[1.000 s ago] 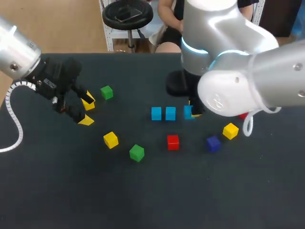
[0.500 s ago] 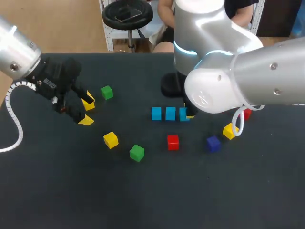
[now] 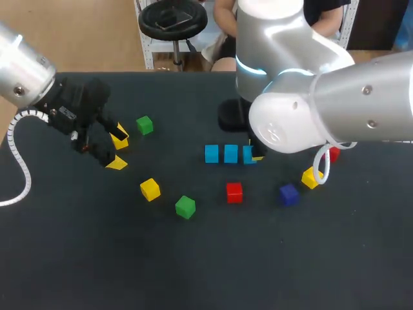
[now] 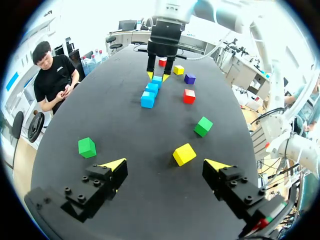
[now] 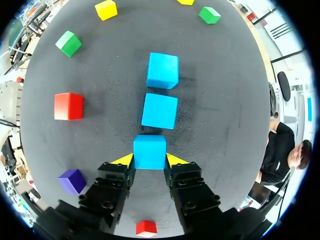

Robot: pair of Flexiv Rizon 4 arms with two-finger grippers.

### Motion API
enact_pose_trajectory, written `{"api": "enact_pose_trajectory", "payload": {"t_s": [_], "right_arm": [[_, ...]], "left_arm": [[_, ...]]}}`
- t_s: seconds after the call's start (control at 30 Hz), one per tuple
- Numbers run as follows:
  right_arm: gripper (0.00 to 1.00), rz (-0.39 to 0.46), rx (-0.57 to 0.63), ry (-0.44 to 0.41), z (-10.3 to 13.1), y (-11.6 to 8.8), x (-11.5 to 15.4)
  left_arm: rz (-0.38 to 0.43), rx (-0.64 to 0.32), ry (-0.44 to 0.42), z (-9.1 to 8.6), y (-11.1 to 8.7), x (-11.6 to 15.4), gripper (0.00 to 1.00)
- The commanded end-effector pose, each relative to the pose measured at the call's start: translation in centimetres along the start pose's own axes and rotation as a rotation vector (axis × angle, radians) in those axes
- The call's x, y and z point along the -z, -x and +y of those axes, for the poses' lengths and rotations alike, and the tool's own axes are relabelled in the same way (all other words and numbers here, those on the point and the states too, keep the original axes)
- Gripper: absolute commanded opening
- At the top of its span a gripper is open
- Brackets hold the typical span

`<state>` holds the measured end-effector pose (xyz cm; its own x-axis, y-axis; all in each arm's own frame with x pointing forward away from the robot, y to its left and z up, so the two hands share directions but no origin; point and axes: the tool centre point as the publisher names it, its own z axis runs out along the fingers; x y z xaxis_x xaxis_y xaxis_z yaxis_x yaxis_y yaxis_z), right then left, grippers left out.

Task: Place the blue cubes, place green cubes on the blue cubes, place the yellow cubes on the green cubes, then place the red cubes on the yellow cubes, and place purple cube on the red cubes.

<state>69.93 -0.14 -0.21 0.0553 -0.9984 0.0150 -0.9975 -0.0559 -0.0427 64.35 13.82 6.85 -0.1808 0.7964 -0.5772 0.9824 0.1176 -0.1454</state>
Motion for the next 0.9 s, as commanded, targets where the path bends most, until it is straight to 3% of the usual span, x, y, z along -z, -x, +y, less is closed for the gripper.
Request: {"api": "enact_pose_trajectory", "payload": {"t_s": [0.03, 0.9], "right_arm": [[0.00, 0.003, 0.000, 0.004, -0.22, -0.08, 0.01], [0.00, -0.002, -0.012, 0.013, -0.33, -0.38, -0.21]], "left_arm": [[-0.002, -0.003, 0.001, 0.00, -0.10, -0.01, 1.00], [-0.002, -0.003, 0.001, 0.00, -0.10, -0.01, 1.00]]}}
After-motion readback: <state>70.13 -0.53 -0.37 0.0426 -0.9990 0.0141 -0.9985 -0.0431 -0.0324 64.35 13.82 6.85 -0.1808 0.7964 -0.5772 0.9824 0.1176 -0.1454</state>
